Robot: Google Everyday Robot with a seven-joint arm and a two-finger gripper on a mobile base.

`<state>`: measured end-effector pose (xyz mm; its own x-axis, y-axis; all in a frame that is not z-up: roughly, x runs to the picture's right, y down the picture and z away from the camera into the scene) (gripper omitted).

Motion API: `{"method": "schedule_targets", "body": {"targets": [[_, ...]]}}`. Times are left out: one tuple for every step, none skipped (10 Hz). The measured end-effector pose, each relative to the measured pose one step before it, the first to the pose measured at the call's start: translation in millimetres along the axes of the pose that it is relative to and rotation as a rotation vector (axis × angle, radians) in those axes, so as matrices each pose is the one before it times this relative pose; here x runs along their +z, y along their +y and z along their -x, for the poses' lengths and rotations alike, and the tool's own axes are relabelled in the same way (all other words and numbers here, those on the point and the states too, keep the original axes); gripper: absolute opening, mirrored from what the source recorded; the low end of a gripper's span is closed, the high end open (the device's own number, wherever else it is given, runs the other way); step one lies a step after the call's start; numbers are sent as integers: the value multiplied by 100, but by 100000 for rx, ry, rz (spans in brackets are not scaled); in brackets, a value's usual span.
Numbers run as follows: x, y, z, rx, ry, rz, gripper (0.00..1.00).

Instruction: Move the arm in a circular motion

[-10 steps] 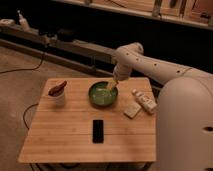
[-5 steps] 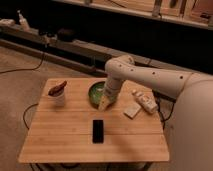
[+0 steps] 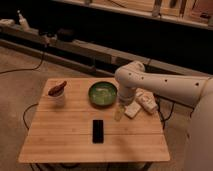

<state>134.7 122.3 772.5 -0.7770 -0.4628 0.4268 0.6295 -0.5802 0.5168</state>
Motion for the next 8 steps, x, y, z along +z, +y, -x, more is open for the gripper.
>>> {"method": "schedule_targets", "body": {"targets": [[503,2544,2736,12623,-1464,4389,80],[402,1646,1625,9559,-141,994,80],[197,1746,1332,10130,827,-633,80],[-13,2034,815,9477,1763,-1632,80],[-312,2530,250,8995,2710,-1770,80],[-564,1996,-630,5469,2703,-491,80],[-755,1763,-1274,4047,3053,-4,80],[-876,1606,-1774,2635,3106,621,80]]}}
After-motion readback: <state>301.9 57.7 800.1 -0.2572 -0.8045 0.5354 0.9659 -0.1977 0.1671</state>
